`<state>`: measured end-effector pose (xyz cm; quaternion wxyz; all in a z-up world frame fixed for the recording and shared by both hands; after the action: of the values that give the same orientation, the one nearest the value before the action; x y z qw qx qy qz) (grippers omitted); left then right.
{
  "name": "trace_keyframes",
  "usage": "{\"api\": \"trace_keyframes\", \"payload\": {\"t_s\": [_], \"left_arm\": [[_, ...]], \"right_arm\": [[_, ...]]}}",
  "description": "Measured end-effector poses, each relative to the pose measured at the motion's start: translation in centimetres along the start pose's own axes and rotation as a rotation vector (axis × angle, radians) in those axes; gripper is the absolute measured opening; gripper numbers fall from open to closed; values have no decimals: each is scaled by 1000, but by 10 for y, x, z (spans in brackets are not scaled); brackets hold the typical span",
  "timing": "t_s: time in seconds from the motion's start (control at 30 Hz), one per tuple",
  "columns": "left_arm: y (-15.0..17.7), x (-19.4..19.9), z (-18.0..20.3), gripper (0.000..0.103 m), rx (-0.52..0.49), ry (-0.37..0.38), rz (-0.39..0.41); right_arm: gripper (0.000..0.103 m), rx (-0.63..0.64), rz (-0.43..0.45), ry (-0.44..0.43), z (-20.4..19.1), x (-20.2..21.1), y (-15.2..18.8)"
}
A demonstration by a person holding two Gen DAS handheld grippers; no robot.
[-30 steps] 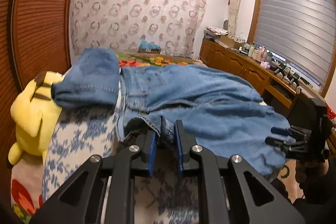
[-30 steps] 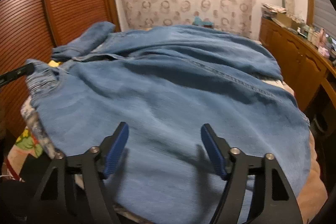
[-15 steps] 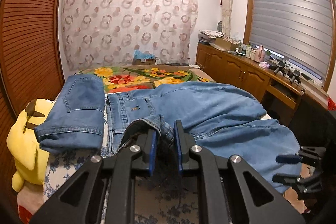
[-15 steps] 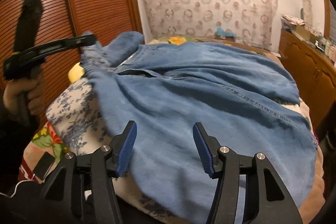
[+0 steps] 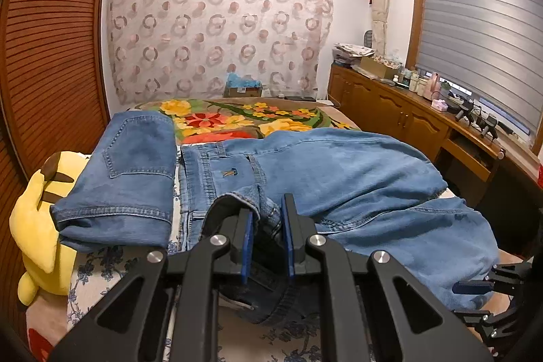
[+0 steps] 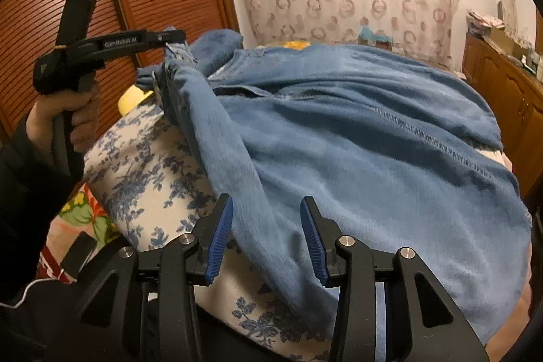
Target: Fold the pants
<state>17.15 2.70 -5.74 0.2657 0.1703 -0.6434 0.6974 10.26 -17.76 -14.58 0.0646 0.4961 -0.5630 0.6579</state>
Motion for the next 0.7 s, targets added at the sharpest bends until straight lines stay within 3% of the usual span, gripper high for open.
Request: {"api": "trace_keyframes", "payload": {"t_s": [0.23, 0.33, 0.4, 0.5, 0.7], "left_arm": [[-3, -2, -10, 12, 20, -2, 2], [-1, -1, -12, 12, 28, 1, 6], [-2, -1, -13, 12, 27, 1, 4], [-1, 0, -13, 12, 28, 3, 4], [-9, 8, -12, 12, 20, 11, 30]], "right_arm": [[41, 11, -25, 5, 2, -4, 10], [30, 12, -38, 23, 8, -8, 14], [15, 8, -37, 25, 15, -8, 14], [6, -5, -26, 9, 24, -8, 9], [3, 8, 49, 48, 44, 7, -27]]}}
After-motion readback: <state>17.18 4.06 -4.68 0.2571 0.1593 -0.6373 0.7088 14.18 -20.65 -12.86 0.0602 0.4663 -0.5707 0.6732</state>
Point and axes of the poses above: each gripper's, at about its wrist camera, not at the fingertips, and x roughly against the way its jaws point, z to its right, y to its underside, the point moved 6 cm from there along -x, roughly the way its jaws point, and after that the axes turned 5 degrees about -z, right-handed, at the moved point
